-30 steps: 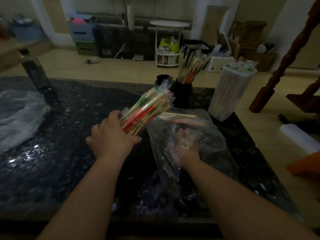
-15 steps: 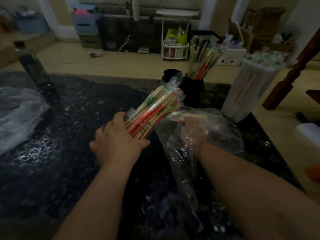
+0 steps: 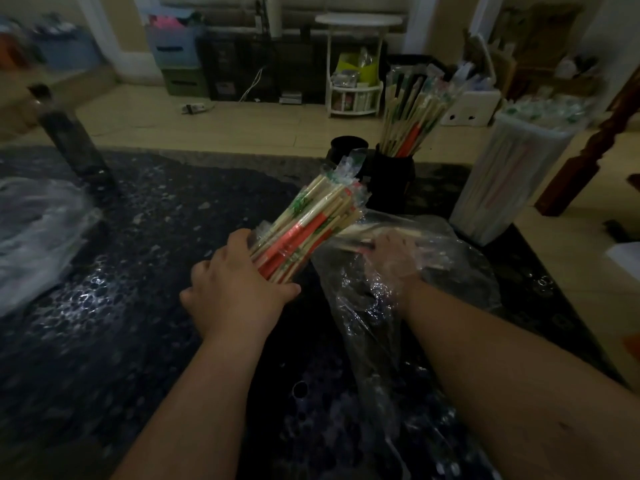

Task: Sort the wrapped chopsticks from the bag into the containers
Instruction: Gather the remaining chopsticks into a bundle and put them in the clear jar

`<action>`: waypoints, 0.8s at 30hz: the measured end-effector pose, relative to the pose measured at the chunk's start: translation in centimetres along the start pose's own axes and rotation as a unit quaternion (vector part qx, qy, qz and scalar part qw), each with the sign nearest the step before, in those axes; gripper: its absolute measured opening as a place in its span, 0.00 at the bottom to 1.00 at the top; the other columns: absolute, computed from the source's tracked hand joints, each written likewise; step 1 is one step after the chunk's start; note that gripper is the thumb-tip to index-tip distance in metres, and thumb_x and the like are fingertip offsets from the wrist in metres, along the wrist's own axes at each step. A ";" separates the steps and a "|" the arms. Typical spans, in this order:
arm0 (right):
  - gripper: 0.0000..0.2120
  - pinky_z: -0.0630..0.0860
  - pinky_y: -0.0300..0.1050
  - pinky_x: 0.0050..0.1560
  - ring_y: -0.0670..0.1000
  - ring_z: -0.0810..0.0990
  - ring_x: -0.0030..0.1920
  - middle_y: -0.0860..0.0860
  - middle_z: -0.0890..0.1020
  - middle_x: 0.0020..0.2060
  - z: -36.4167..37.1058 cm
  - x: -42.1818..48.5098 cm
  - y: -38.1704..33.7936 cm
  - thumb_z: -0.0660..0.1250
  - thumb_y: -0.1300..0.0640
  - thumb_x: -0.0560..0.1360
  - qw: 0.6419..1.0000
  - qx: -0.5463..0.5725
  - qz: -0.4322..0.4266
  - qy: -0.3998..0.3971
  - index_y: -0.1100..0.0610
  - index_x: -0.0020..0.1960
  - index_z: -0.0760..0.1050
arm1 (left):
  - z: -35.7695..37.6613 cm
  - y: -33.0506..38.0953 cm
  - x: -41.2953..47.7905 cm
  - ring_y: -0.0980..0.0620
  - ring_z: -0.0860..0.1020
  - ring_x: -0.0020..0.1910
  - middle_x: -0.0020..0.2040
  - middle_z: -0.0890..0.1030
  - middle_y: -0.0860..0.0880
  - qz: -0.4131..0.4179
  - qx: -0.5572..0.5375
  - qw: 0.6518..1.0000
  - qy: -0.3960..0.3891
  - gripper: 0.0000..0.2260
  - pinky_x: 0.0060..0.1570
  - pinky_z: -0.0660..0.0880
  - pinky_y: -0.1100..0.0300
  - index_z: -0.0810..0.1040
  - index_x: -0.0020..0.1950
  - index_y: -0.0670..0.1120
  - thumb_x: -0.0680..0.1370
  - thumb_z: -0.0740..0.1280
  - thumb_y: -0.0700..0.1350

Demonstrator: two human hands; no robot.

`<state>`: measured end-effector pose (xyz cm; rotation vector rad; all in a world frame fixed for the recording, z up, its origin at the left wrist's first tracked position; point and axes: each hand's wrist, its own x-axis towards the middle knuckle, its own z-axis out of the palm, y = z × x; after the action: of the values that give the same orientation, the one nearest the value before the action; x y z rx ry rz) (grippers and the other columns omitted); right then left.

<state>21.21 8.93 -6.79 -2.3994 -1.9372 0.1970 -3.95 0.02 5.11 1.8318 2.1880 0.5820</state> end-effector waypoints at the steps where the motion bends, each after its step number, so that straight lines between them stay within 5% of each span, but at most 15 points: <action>1: 0.19 0.68 0.61 0.63 0.61 0.68 0.64 0.56 0.71 0.64 -0.1 0.2 0.0 0.55 0.41 0.81 1.000 0.024 0.014 0.013 0.51 0.64 0.69 | 0.0 0.0 0.0 0.41 0.70 0.64 0.64 0.75 0.50 -0.002 -0.002 1.000 0.000 0.43 0.58 0.67 0.44 0.63 0.71 0.57 0.61 0.79 0.62; 6: 0.17 0.68 0.59 0.64 0.60 0.68 0.64 0.57 0.71 0.65 -0.2 0.2 -0.1 0.58 0.47 0.82 0.999 0.046 -0.001 0.011 0.57 0.64 0.70 | -0.2 0.0 -0.1 0.41 0.69 0.65 0.65 0.75 0.50 -0.001 0.001 1.000 -0.001 0.43 0.58 0.67 0.43 0.63 0.71 0.57 0.61 0.79 0.62; 17: 0.25 0.69 0.63 0.60 0.61 0.67 0.63 0.56 0.70 0.64 -0.2 0.1 0.0 0.51 0.38 0.75 0.999 0.014 0.038 0.014 0.54 0.63 0.70 | 0.0 0.1 -0.1 0.42 0.70 0.64 0.64 0.75 0.50 0.006 0.004 1.000 -0.006 0.43 0.58 0.67 0.43 0.62 0.70 0.58 0.60 0.78 0.63; 24: 0.19 0.67 0.61 0.62 0.59 0.70 0.62 0.52 0.75 0.60 -0.8 -0.2 -0.1 0.52 0.38 0.77 1.000 0.024 0.006 0.008 0.47 0.59 0.72 | 0.0 0.1 -0.1 0.42 0.70 0.64 0.64 0.75 0.50 0.006 0.006 1.000 -0.008 0.44 0.58 0.68 0.44 0.62 0.71 0.58 0.60 0.78 0.64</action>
<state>21.14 8.81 -5.95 -2.3746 -1.8901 0.2208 -3.90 -0.06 5.16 1.8509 2.1750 0.5561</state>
